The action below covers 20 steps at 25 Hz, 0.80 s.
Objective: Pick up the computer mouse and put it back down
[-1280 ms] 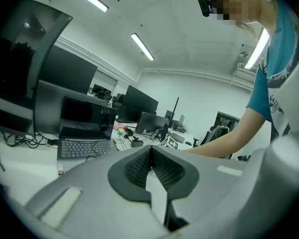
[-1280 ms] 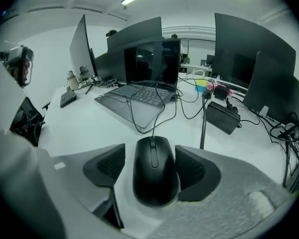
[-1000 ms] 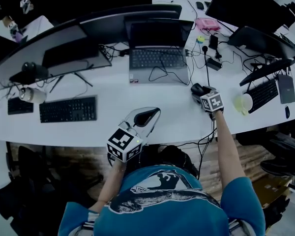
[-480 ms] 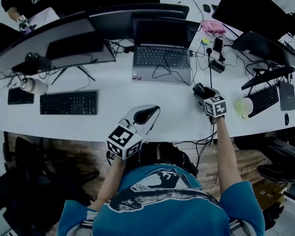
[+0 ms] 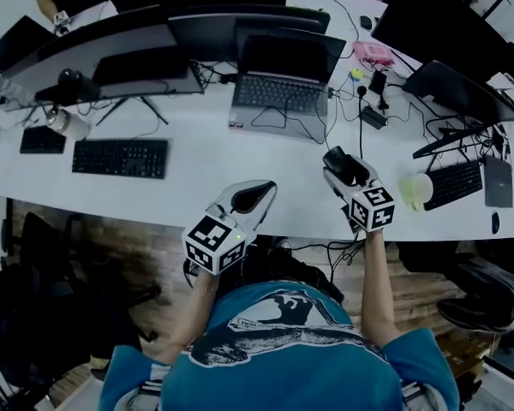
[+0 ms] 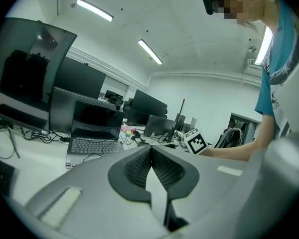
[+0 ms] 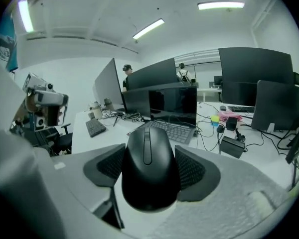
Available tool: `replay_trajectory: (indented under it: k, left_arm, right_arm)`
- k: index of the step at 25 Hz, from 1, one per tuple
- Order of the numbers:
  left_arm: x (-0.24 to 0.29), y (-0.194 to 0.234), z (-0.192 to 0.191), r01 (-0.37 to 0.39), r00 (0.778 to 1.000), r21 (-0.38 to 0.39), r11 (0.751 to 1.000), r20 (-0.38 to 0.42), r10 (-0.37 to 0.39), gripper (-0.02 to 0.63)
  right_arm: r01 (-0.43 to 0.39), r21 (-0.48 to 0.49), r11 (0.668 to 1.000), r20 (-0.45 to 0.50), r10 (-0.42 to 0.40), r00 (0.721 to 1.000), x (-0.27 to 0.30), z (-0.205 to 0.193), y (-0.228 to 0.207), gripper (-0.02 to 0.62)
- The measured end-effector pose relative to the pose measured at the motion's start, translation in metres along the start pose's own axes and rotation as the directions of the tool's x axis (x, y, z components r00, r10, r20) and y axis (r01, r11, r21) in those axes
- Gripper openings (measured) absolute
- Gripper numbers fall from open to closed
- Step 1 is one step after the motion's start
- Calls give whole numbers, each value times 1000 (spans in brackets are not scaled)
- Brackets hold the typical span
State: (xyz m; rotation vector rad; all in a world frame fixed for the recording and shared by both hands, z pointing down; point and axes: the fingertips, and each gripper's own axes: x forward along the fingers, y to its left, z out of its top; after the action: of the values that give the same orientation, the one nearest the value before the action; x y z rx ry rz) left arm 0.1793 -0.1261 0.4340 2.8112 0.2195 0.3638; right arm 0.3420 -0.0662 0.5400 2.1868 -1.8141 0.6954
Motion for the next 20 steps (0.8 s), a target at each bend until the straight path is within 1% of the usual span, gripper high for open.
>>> replay_trajectory:
  k: [4, 10, 15, 20]
  left_arm:
    - [-7, -18, -3, -49, 999, 7, 999, 19, 49, 14]
    - [-27, -31, -14, -156, 987, -7, 988, 42, 157, 14]
    - [-53, -35, -24, -250, 967, -31, 968, 53, 251, 14]
    - [-83, -28, -30, -349, 933, -51, 936, 72, 352, 14]
  right_arm:
    - [-79, -16, 997, 64, 80, 995, -20, 14, 36, 308]
    - [-182, -59, 982, 105, 187, 977, -41, 23, 78, 308]
    - [-247, -98, 964, 97, 256, 962, -40, 26, 103, 308]
    - [-309, -130, 942, 86, 321, 943, -25, 33, 128, 308]
